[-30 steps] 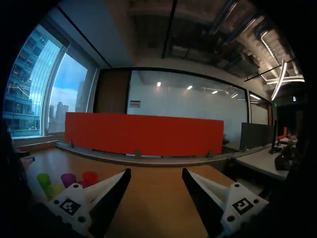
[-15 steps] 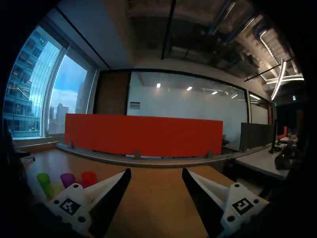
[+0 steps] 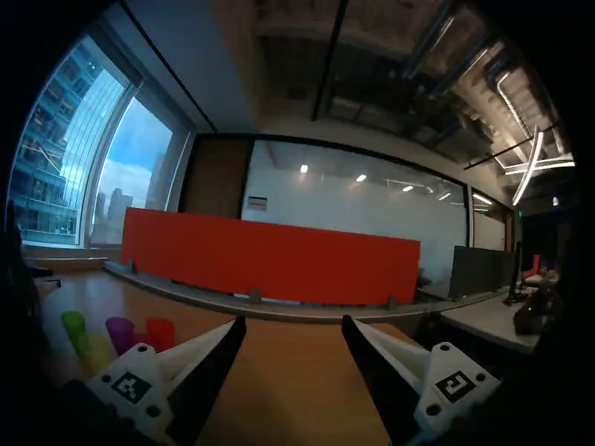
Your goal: Pour water
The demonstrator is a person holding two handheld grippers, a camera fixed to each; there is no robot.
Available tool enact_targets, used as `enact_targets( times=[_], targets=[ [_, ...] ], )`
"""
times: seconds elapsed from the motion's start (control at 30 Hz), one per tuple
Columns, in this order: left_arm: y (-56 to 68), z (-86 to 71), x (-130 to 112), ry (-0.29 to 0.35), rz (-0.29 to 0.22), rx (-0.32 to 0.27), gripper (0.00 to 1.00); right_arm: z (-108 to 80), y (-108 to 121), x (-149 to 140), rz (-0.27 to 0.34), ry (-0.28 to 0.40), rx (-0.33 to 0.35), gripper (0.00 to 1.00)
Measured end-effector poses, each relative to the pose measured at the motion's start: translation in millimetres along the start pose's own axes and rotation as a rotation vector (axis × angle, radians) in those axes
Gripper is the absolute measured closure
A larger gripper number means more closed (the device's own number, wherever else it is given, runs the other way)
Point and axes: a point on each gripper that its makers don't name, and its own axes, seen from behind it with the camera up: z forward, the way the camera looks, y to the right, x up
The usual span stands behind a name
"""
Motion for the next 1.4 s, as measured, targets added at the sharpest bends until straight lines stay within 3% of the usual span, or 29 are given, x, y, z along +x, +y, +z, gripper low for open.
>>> enact_targets(
  times=[0.2, 0.67, 0.97, 1.4],
  targets=[
    [0.3, 0.0, 0, 0.0, 0.0, 0.0, 0.0, 5.6, -10, -13, -0.009, 0.008, 0.021, 0.0],
    [0.6, 0.1, 0, 0.0, 0.0, 0.0, 0.0, 16.2, -33, -44, 0.094, 0.007, 0.056, 0.0],
    [0.9, 0.1, 0, 0.0, 0.0, 0.0, 0.0, 17.2, -36, -62, 0.145, -0.018, 0.054, 0.0],
    [1.6, 0.0, 0, 0.0, 0.0, 0.0, 0.0, 20.3, -33, -84, 0.16, -0.045, 0.034, 0.0]
  ],
)
